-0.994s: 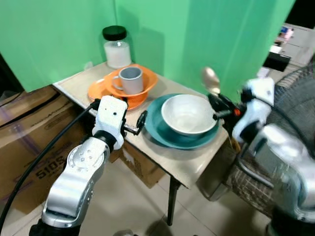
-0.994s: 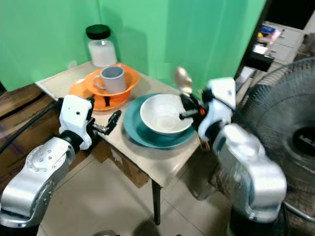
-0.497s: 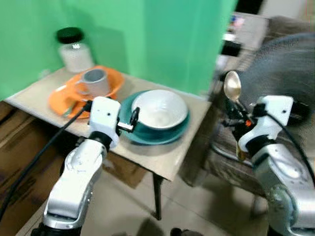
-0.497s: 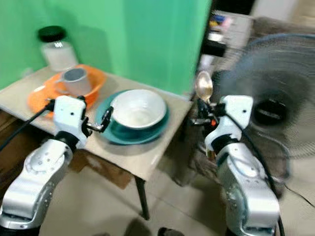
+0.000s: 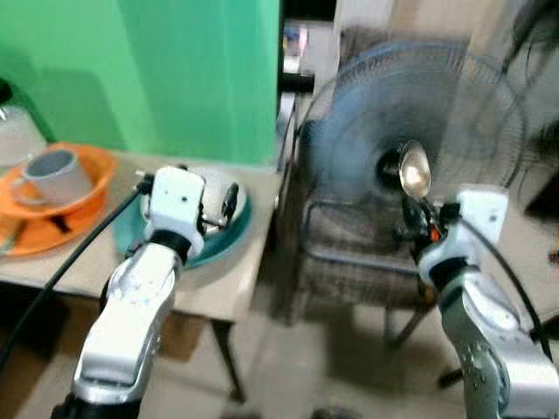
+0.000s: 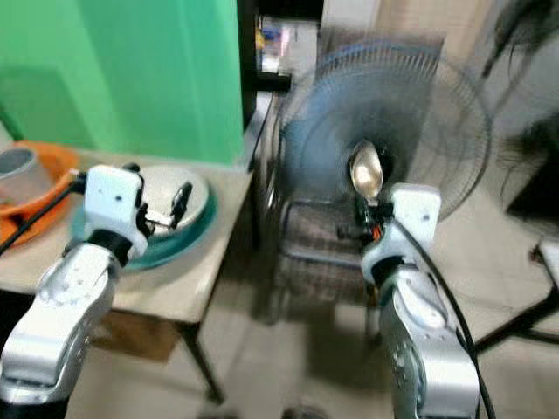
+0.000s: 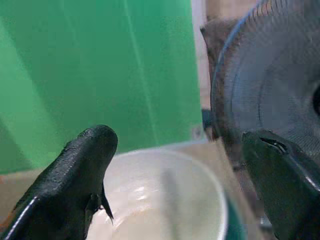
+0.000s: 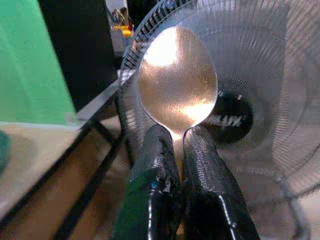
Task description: Setting the table
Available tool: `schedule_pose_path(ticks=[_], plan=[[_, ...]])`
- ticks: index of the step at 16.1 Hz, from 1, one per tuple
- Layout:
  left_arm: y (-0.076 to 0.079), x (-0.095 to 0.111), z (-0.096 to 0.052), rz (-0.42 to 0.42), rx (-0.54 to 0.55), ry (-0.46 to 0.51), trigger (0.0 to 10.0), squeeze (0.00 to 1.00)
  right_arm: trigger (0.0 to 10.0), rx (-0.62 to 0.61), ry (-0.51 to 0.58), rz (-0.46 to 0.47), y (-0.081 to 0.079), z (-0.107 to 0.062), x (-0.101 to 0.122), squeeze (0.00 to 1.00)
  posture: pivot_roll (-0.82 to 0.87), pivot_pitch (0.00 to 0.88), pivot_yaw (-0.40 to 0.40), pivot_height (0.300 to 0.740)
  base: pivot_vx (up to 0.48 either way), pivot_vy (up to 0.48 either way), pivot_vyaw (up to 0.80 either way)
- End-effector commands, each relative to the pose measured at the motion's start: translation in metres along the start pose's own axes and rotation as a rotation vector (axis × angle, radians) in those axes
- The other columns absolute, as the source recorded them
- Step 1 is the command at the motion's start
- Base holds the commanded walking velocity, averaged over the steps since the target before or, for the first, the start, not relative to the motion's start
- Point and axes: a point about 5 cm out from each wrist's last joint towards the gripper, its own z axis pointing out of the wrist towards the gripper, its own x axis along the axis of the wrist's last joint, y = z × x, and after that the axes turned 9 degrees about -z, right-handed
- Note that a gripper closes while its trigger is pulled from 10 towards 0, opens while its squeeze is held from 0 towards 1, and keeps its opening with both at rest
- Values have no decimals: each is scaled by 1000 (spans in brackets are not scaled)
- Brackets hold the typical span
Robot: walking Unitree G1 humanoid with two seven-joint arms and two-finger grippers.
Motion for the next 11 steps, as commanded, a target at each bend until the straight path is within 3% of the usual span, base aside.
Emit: schedule_pose_path(ticks=[1,8,11], plan=[[2,-7,0,-20,-2,-49,10000,0,10000,2,-8,-8,-2,1,-2,0,101,0,-13,740,0,0,-781],[-7,-1,3,-1,67,5,10000,0,10000,-31,-20,-15,-3,7,0,0,95,0,-13,740,0,0,-781],[-3,-5,5,6,15,-21,10000,0,10000,-115,-68,-27,4,5,-8,0,65,0,12,740,0,0,-781]])
